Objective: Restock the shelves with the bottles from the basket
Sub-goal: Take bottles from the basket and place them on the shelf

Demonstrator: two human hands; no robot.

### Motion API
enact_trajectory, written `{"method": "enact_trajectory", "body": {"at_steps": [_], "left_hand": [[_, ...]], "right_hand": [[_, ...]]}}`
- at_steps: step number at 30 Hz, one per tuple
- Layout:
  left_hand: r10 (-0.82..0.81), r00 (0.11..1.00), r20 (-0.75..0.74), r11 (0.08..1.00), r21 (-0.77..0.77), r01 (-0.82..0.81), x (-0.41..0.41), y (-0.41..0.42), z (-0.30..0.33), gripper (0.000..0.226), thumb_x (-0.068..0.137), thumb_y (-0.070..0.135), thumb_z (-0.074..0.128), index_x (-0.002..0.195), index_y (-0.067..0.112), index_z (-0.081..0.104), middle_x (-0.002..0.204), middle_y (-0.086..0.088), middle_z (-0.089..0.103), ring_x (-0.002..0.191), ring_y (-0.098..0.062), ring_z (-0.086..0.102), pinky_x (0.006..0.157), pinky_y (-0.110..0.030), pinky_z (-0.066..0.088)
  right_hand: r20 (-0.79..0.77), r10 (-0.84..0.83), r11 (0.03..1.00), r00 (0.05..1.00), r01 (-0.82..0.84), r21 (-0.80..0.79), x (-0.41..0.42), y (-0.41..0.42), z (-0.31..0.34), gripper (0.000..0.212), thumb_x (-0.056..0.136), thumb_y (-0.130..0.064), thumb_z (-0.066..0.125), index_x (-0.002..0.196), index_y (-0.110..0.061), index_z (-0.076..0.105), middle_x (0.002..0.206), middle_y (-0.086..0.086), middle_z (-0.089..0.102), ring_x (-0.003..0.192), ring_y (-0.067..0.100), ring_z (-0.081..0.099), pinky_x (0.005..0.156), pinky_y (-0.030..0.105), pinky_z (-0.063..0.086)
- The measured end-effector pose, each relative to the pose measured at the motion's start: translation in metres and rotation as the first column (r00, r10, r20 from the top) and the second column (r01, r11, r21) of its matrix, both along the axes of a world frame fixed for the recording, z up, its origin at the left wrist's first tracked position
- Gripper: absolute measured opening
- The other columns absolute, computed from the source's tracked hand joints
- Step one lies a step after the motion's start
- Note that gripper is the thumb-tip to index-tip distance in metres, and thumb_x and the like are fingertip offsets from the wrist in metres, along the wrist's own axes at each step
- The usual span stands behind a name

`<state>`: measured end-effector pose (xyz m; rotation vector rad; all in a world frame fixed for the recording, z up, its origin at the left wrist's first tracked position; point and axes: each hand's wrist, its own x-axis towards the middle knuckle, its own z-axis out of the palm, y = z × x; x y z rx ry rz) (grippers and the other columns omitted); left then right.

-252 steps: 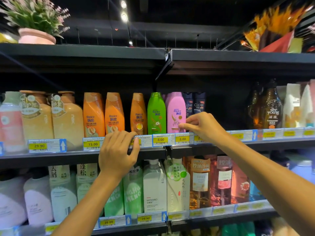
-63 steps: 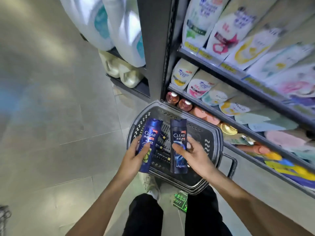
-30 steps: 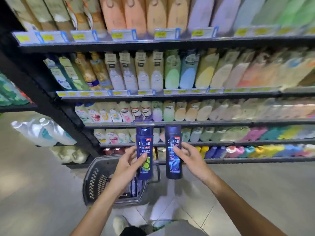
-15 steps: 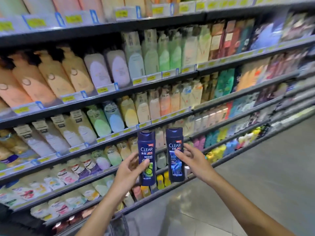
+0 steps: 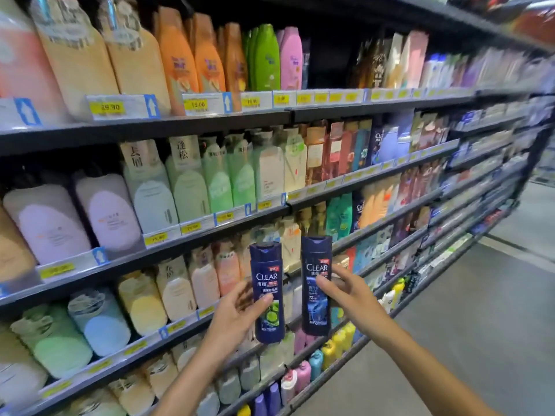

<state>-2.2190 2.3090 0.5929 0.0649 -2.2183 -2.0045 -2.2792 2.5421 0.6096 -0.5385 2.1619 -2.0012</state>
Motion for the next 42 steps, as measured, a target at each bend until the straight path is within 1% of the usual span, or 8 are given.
{"method": "enact_trajectory", "body": {"at_steps": [3,7,17,23,26,32,37,42], "left_hand": [[-0.035,0.999,-0.032,0.998,-0.058,0.033,-0.047,0.002,0.016,0.045,0.079,0.044,0.073,0.121,0.038,0.06,0.111,0.034,0.068,0.104,0.012,0.064,0.091,-0.019,0.05],[-0.094,0.99,-0.105,0.99,-0.111,0.082,-0.106,0.017,0.04,0.042,0.079,0.038,0.072,0.12,0.033,0.061,0.112,0.031,0.07,0.106,0.008,0.065,0.086,-0.012,0.049],[-0.11,0.969,-0.22,0.99,-0.105,0.089,-0.206,0.094,0.092,0.039,0.08,0.027,0.072,0.118,0.025,0.064,0.111,0.018,0.075,0.103,-0.002,0.07,0.082,-0.015,0.054],[0.043,0.965,-0.257,0.984,-0.159,-0.086,-0.257,0.147,0.119,0.048,0.077,0.043,0.073,0.123,0.039,0.059,0.117,0.023,0.071,0.111,-0.002,0.067,0.094,-0.031,0.055],[0.116,0.947,-0.299,0.968,-0.179,-0.175,-0.275,0.174,0.138,0.047,0.078,0.04,0.072,0.123,0.035,0.059,0.116,0.022,0.072,0.111,-0.002,0.067,0.094,-0.029,0.055],[0.232,0.891,-0.392,0.925,-0.194,-0.326,-0.291,0.205,0.182,0.048,0.08,0.026,0.071,0.125,0.033,0.057,0.115,0.022,0.073,0.107,0.002,0.068,0.083,-0.011,0.053],[0.271,0.847,-0.457,0.885,-0.226,-0.406,-0.295,0.195,0.209,0.047,0.082,0.024,0.07,0.127,0.032,0.057,0.121,0.014,0.072,0.115,-0.004,0.066,0.091,-0.017,0.052],[0.277,0.826,-0.49,0.861,-0.254,-0.44,-0.291,0.176,0.233,0.049,0.084,0.018,0.079,0.128,0.024,0.058,0.122,0.007,0.072,0.113,-0.01,0.068,0.093,-0.024,0.053]], "right_hand": [[-0.06,-0.037,0.999,0.998,0.036,-0.012,-0.037,0.011,0.017,0.033,0.095,-0.03,0.062,0.127,-0.024,0.062,0.117,-0.003,0.074,0.111,0.013,0.069,0.088,0.027,0.054],[-0.095,-0.088,0.995,0.992,0.083,-0.053,-0.082,0.036,0.032,0.038,0.094,-0.035,0.063,0.13,-0.025,0.061,0.125,-0.004,0.071,0.121,0.017,0.064,0.104,0.039,0.05],[-0.202,-0.119,0.985,0.972,0.091,-0.147,-0.189,0.11,0.071,0.026,0.098,-0.008,0.057,0.122,-0.012,0.062,0.108,-0.002,0.077,0.099,0.01,0.073,0.078,0.017,0.054],[-0.332,0.01,0.993,0.943,-0.049,-0.108,-0.27,0.155,0.1,0.028,0.096,-0.015,0.061,0.124,-0.013,0.064,0.116,-0.005,0.074,0.111,0.01,0.068,0.094,0.022,0.052],[-0.355,0.129,0.982,0.926,-0.169,-0.085,-0.307,0.175,0.117,0.025,0.096,-0.01,0.06,0.12,-0.014,0.064,0.111,-0.013,0.075,0.107,0.004,0.068,0.09,0.014,0.05],[-0.426,0.278,0.939,0.861,-0.337,-0.069,-0.368,0.193,0.166,0.035,0.093,-0.027,0.06,0.128,-0.021,0.063,0.125,-0.008,0.071,0.119,0.011,0.064,0.103,0.029,0.049],[-0.459,0.365,0.893,0.81,-0.445,-0.076,-0.395,0.176,0.196,0.032,0.095,-0.021,0.058,0.127,-0.018,0.062,0.122,-0.01,0.072,0.115,0.007,0.066,0.094,0.018,0.051],[-0.502,0.374,0.876,0.78,-0.475,-0.084,-0.397,0.153,0.207,0.03,0.098,-0.016,0.057,0.128,-0.019,0.061,0.123,-0.01,0.072,0.116,0.007,0.065,0.098,0.02,0.051]]}}
